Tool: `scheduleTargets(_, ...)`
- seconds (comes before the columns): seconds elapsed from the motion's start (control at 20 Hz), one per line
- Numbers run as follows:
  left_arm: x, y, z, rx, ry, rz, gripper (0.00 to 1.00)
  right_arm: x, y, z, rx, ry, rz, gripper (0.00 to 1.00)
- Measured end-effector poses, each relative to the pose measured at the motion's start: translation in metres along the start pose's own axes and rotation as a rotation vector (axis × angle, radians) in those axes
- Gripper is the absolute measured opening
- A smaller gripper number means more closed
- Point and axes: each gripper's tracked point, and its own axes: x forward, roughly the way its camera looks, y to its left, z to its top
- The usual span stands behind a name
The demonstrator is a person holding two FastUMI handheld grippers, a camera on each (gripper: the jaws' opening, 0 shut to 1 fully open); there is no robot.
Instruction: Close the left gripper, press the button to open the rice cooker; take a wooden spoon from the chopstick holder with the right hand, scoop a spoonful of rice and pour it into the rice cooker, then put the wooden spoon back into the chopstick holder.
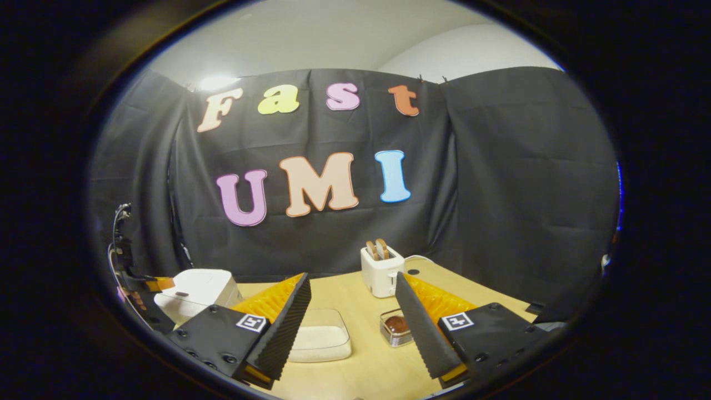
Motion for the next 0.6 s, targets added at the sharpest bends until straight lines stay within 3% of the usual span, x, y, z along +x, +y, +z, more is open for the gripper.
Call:
scheduleTargets(0.25, 0.018, 0.011, -0.022, -0.033, 0.067, 0.019, 0.0, 0.0, -0.009, -0.006, -0.008, 0.024, -0.04, 0.96)
scheduleTargets(0.6, 0.018, 0.01, -0.02, -0.029, 0.051, 0.017, 0.0, -0.001, -0.007, -0.013, -0.021, 0.05, -0.044, 0.96)
